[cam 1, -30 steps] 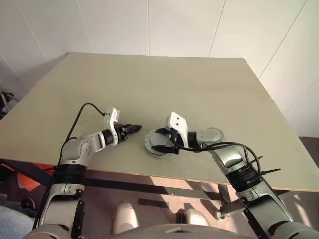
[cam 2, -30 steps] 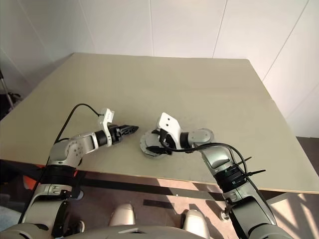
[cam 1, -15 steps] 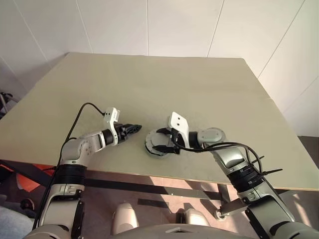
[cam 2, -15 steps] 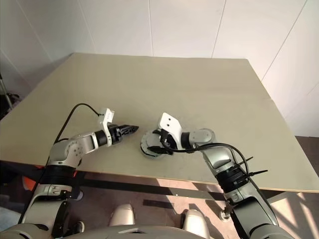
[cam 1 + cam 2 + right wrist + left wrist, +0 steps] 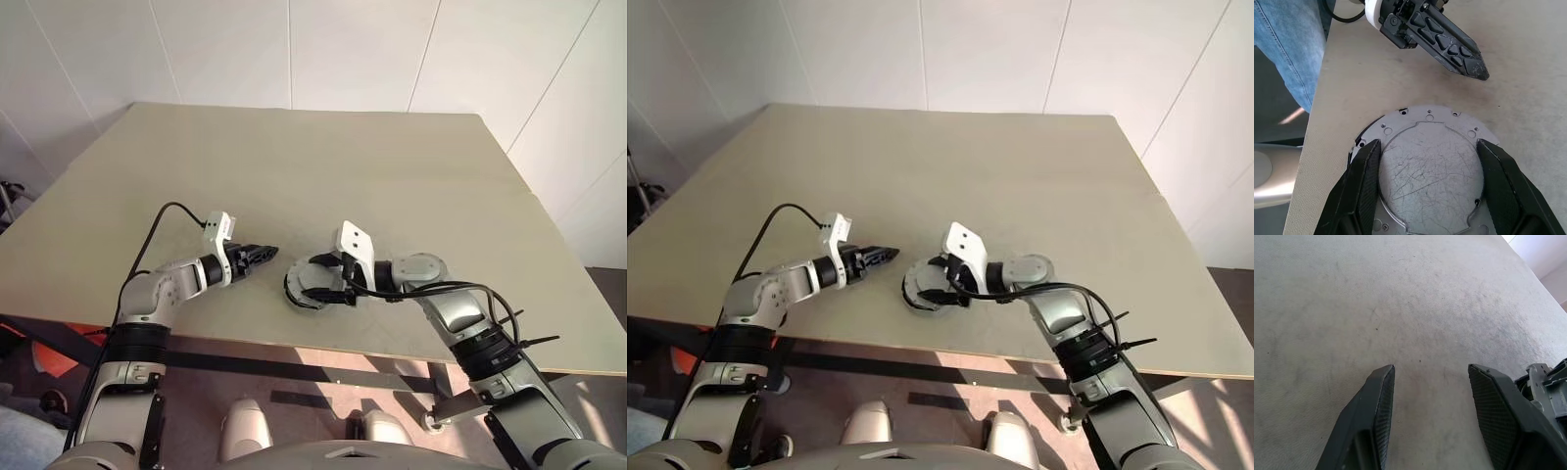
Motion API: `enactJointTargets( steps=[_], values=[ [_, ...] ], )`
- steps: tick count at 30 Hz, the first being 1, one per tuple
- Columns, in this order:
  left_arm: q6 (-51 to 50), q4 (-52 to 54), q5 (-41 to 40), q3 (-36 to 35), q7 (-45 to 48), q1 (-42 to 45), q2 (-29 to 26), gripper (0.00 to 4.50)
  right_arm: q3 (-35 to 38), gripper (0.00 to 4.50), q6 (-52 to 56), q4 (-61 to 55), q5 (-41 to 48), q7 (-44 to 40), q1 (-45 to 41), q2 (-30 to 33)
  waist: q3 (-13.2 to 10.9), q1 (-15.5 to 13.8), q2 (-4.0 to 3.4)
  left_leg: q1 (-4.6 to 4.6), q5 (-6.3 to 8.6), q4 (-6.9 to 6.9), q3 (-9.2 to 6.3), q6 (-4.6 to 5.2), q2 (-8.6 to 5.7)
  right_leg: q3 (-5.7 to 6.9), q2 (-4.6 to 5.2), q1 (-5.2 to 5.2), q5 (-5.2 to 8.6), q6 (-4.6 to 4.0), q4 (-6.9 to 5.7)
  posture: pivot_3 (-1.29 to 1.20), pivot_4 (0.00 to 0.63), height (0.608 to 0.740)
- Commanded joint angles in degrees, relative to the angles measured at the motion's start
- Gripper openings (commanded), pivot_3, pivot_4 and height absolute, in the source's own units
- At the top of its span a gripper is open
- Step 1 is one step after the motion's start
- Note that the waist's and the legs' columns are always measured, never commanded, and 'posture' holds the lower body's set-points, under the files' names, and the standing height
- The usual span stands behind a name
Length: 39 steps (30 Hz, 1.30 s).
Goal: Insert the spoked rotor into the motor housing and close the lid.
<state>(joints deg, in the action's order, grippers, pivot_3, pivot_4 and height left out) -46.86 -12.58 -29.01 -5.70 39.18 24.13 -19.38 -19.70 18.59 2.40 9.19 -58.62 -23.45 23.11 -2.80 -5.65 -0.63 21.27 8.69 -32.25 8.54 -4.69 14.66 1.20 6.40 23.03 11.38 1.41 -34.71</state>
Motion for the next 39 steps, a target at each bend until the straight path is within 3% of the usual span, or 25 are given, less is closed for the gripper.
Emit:
enactJointTargets(
  steps=[1, 16, 20, 21, 29, 39],
  values=[
    [0.4, 1.7, -0.4, -0.4, 0.0, 0.3, -0.3, 2.53, 0.8, 2.98, -0.1, -3.5, 1.7, -1.1, -0.2, 0.2, 0.0, 0.0, 0.00, 0.00, 0.00, 0.00, 0.00, 0.00, 0.00, 0.00, 0.00, 0.00, 0.00, 0.00, 0.00, 0.00, 0.000, 0.740],
    [0.5, 1.9, -0.4, -0.5, -0.2, 0.0, -0.3, 2.53, 0.6, 2.98, 1.7, -2.4, 1.1, -1.2, -0.9, 0.0, 0.0, 0.0, 0.00, 0.00, 0.00, 0.00, 0.00, 0.00, 0.00, 0.00, 0.00, 0.01, 0.00, 0.00, -0.01, 0.00, 0.000, 0.740],
    [0.4, 2.0, -0.4, -0.4, -0.3, 0.0, -0.3, 2.53, 1.1, 4.35, 2.0, -2.6, 1.6, -1.5, -1.0, 0.0, 0.0, 0.0, 0.00, -0.01, 0.00, -0.01, 0.00, -0.01, 0.00, -0.01, 0.00, 0.01, 0.00, 0.00, -0.01, 0.00, 0.000, 0.740],
    [0.4, 2.0, -0.4, -0.4, -0.3, 0.0, -0.3, 2.53, 1.3, 4.46, 1.8, -2.7, 1.6, -1.2, -0.9, -0.1, 0.0, 0.1, 0.00, -0.01, 0.00, -0.01, 0.00, 0.00, 0.00, -0.01, 0.00, 0.01, 0.00, 0.00, -0.01, 0.00, 0.000, 0.740],
    [0.5, 1.6, -0.3, -0.3, -0.1, 0.3, -0.4, 2.53, 4.7, 4.46, 2.7, -6.0, 4.2, -1.3, -0.4, 1.1, 0.0, 0.1, 0.00, -0.01, 0.00, -0.01, 0.00, -0.01, 0.00, -0.01, 0.00, 0.01, 0.00, 0.00, -0.02, 0.00, 0.000, 0.740],
    [0.8, 0.3, 0.1, 0.4, 0.5, 1.1, -0.3, 2.53, 9.4, 4.46, 5.1, -16.0, 7.7, -2.9, 8.0, 9.5, 0.0, -0.1, 0.01, -0.02, 0.00, 0.00, 0.00, 0.00, 0.00, -0.02, 0.00, -0.01, 0.00, 0.00, 0.00, 0.00, 0.000, 0.740]
  ],
)
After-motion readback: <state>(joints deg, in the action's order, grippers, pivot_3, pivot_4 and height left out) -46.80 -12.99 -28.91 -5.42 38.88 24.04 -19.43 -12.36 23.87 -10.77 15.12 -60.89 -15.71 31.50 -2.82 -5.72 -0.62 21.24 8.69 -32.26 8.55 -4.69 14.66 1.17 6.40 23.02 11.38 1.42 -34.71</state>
